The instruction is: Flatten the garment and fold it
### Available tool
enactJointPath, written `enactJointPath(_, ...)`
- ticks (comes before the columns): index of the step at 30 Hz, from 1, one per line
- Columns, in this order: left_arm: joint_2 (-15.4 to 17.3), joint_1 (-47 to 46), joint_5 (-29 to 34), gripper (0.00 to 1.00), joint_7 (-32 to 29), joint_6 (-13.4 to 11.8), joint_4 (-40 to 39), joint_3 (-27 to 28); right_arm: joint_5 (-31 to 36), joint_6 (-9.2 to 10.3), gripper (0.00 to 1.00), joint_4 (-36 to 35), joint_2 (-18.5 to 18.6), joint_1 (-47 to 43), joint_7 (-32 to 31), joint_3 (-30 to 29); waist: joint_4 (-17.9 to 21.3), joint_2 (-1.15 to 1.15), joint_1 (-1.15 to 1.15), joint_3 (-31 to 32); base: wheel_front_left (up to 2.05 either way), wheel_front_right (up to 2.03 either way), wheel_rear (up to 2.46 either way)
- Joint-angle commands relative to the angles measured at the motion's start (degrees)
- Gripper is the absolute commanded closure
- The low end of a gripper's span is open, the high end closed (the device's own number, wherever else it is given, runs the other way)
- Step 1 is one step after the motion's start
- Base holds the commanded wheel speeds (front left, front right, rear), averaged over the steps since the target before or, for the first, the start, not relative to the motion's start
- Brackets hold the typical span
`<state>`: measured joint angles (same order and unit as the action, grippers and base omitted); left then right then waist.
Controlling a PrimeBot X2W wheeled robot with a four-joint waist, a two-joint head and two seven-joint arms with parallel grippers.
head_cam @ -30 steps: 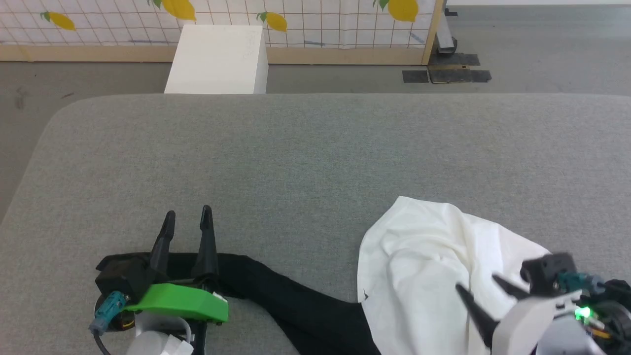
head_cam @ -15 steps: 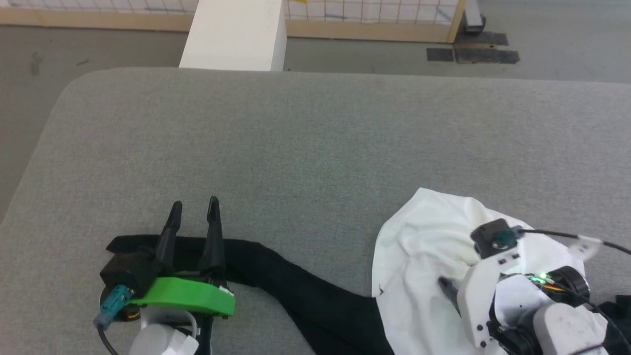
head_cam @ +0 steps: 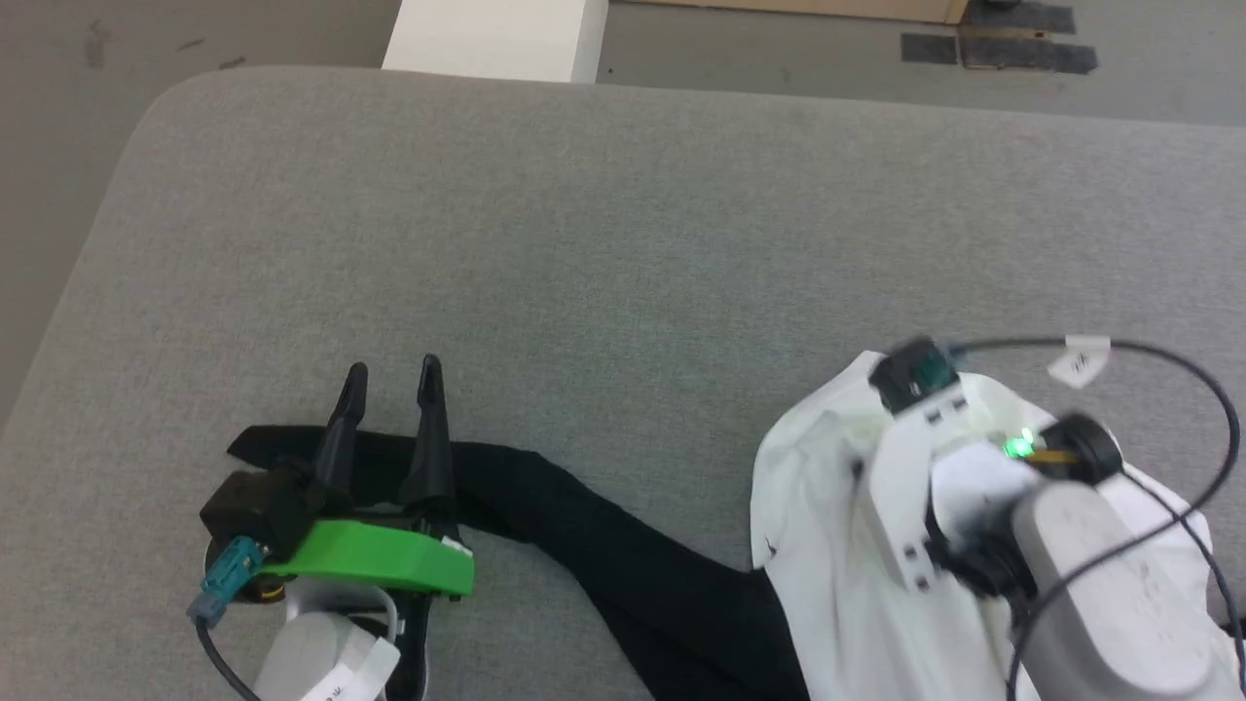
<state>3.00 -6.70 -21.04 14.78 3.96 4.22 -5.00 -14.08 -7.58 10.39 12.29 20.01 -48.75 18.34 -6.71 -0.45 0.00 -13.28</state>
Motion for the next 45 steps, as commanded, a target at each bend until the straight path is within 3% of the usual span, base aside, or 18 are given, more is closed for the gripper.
enactJointPath(1, -0.13, -1.27, -0.83, 0.0, 0.22, -0.3, -0.38, -0.36, 0.58, 0.09, 1.0, 1.05, -0.88, 3.05, 1.68, 0.74, -0.77, 0.44, 0.0, -0.79, 0.0, 0.0, 0.0)
enactJointPath(6, -0.13, -2.65, -1.67, 0.0, 0.22, -0.41, -0.82, -1.58, 3.55, 0.09, 1.0, 5.48, -3.84, 13.89, 8.09, -0.02, -2.58, 0.44, 0.0, -2.71, 0.0, 0.0, 0.0)
enactJointPath(15, -0.13, -6.73, -4.34, 0.0, 0.22, -1.02, -1.32, -5.63, 10.36, 0.09, 1.0, 19.99, -6.87, 34.25, 19.63, -3.68, -8.67, 0.44, 0.0, -7.75, 0.0, 0.0, 0.0)
enactJointPath(22, -0.13, -8.19, -5.73, 0.0, 0.22, -1.81, -2.04, -7.33, 14.5, 0.09, 0.97, 31.48, -8.41, 41.52, 27.55, -6.42, -11.29, 0.44, 0.0, -10.11, 0.0, 0.0, 0.0)
enactJointPath(23, -0.13, -8.21, -5.75, 0.0, 0.22, -1.89, -2.08, -7.42, 14.38, 0.09, 0.35, 33.25, -8.63, 41.77, 28.17, -6.26, -11.38, 0.44, 0.0, -10.17, 0.0, 0.0, 0.0)
enactJointPath(24, -0.13, -8.2, -5.76, 0.0, 0.22, -1.95, -2.11, -7.42, 14.09, 0.09, 0.0, 34.58, -8.77, 41.77, 28.51, -5.98, -11.37, 0.44, 0.0, -10.19, 0.0, 0.0, 0.0)
enactJointPath(29, -0.13, -7.91, -5.11, 0.0, 0.22, -2.06, -1.91, -7.05, 9.91, 0.09, 0.0, 39.39, -9.22, 40.53, 31.17, -4.93, -9.62, 0.44, 0.0, -9.23, 0.0, 0.0, 0.0)
enactJointPath(34, -0.13, -6.6, -3.75, 0.0, 0.22, -1.65, -1.08, -5.77, 2.93, 0.09, 0.0, 37.68, -9.34, 35.64, 37.31, -3.6, -6.36, 0.44, 0.0, -5.58, 0.0, 0.0, 0.0)
enactJointPath(36, -0.13, -5.45, -2.83, 0.0, 0.22, -1.39, -0.57, -4.94, 0.24, 0.09, 0.0, 35.04, -9.35, 32.13, 40.62, -2.33, -4.48, 0.44, 0.0, -3.32, 0.0, 0.0, 0.0)
enactJointPath(37, -0.13, -3.53, -1.46, 0.0, 0.22, -0.9, 0.25, -3.67, -2.25, 0.09, 0.0, 29.42, -8.02, 25.39, 45.35, -0.49, -1.62, 0.44, 0.0, 0.08, 0.0, 0.0, 0.0)
enactJointPath(39, -0.13, -2.36, -0.74, 0.0, 0.22, -0.52, 0.78, -2.95, -2.78, 0.09, 0.0, 25.0, -6.7, 20.5, 48.03, -0.47, 0.18, 0.44, 0.0, 2.0, 0.0, 0.0, 0.0)
enactJointPath(45, -0.12, 0.48, 0.79, 0.0, 0.22, 0.62, 2.32, -1.88, -0.56, 0.09, 0.0, 10.23, -5.68, 4.11, 51.92, -7.79, 4.93, 0.44, 0.0, 5.99, 0.0, 0.0, 0.0)
